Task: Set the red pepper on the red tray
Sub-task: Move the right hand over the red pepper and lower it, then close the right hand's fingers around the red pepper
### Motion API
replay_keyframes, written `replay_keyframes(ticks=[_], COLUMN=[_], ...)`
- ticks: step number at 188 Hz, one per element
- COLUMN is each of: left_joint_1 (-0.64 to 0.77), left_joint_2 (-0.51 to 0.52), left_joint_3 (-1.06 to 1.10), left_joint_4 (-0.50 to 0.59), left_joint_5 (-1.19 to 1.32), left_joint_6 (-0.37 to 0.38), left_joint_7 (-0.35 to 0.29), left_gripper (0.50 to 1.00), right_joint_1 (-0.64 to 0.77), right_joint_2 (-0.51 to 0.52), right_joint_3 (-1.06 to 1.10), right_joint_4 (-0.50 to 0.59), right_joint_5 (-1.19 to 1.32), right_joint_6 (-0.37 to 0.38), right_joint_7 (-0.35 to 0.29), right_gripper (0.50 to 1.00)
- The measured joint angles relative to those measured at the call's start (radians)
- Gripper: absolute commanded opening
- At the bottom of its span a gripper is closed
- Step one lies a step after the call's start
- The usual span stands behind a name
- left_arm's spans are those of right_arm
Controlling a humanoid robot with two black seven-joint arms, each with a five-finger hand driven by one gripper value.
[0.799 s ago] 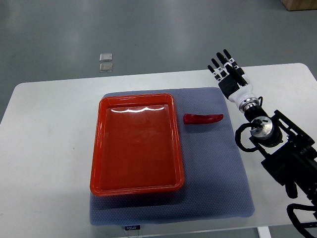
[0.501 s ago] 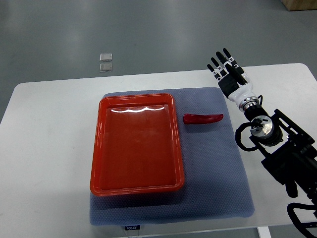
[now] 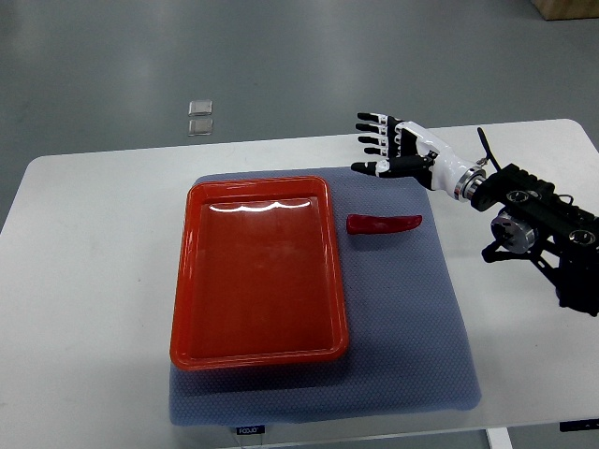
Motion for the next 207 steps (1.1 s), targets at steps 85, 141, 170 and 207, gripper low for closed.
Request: replay_keyframes(ticks=[85, 141, 170, 207], left_joint_1=[0.0, 0.0, 0.0, 0.0], left_joint_2=[0.0, 0.0, 0.0, 0.0], left_joint_3=[-0.002, -0.002, -0.002, -0.002], left_joint_4=[-0.003, -0.001, -0.001, -0.001], left_joint_5=[0.0, 0.0, 0.0, 0.0], left_joint_6=[0.0, 0.0, 0.0, 0.0], left_joint_7=[0.0, 0.0, 0.0, 0.0], left_gripper=[1.0, 1.0, 1.0, 1.0], right_joint_1=[0.258, 0.242, 0.237, 0.233], right_joint_2=[-0.173, -0.127, -0.113, -0.104], right_joint_3=[-0.512, -0.533, -0.569, -0.582], right_joint_4=[0.13, 0.115, 0.096, 0.07], right_joint_5=[-0.236, -0.239, -0.241, -0.245], right_joint_6=[-0.027, -0.092, -0.124, -0.157], right_joint_7=[-0.059, -0.091, -0.095, -0.095], right_gripper=[0.913, 0.903, 0.885, 0.817])
